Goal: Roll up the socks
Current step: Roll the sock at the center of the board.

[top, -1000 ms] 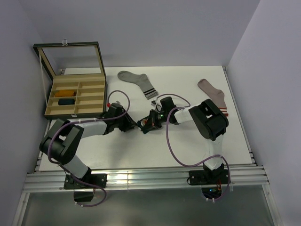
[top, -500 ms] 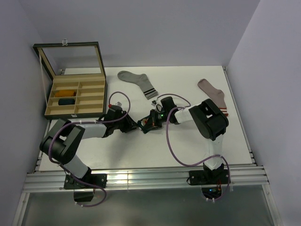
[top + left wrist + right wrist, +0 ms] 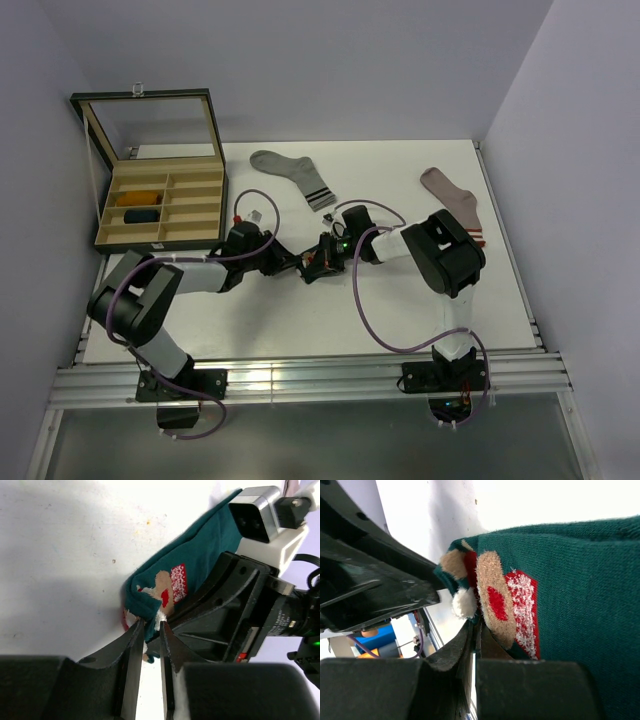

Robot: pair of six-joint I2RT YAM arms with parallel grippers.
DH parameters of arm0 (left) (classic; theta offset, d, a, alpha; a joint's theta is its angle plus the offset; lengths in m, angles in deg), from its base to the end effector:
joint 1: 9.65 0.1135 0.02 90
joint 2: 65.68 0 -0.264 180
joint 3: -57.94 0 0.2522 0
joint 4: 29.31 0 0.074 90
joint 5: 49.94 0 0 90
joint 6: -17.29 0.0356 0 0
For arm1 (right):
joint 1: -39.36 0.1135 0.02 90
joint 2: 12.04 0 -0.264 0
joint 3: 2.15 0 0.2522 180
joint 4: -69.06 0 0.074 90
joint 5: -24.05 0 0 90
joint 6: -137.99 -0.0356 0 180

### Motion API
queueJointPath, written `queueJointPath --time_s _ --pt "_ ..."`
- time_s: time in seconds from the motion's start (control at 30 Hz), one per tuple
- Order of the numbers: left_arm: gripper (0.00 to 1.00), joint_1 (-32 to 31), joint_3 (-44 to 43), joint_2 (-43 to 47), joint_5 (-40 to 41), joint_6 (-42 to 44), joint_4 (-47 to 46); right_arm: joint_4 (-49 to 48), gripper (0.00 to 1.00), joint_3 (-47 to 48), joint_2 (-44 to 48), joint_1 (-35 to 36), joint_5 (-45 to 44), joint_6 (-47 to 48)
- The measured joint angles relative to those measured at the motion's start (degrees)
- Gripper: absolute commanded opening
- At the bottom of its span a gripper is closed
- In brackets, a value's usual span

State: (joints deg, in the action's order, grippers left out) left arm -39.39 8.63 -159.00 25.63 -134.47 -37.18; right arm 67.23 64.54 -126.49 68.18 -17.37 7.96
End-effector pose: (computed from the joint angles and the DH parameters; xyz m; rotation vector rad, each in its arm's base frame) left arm 0.2598 -0.1586 0.1379 -0.5198 2.3781 -1.0985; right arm 0.3084 0.2001 0.0970 -0.2143 2.5808 1.5312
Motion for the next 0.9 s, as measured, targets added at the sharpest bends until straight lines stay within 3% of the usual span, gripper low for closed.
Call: queueJointPath --time_s 0.4,0.6,0.7,0.9 --pt "0.25 0.0 -0.2 -4.1 -1.2 -1.4 -3.5 1.7 0.07 0.8 -0.2 0.0 -0.3 0.1" --pt "0.24 0.0 -1.9 -5.1 0.3 -3.0 0.0 4.3 0.29 1.1 1.0 0.0 -2.1 1.3" --pt "0.24 -0.4 -3.1 -5.2 1.6 -3.7 2.4 7.6 0.37 1.1 4.0 0.5 -5.6 3.3" --pt "0.24 -1.1 -5.8 -5.8 3.4 -3.9 6.4 15.1 0.38 1.0 12.6 3.5 -18.9 7.8"
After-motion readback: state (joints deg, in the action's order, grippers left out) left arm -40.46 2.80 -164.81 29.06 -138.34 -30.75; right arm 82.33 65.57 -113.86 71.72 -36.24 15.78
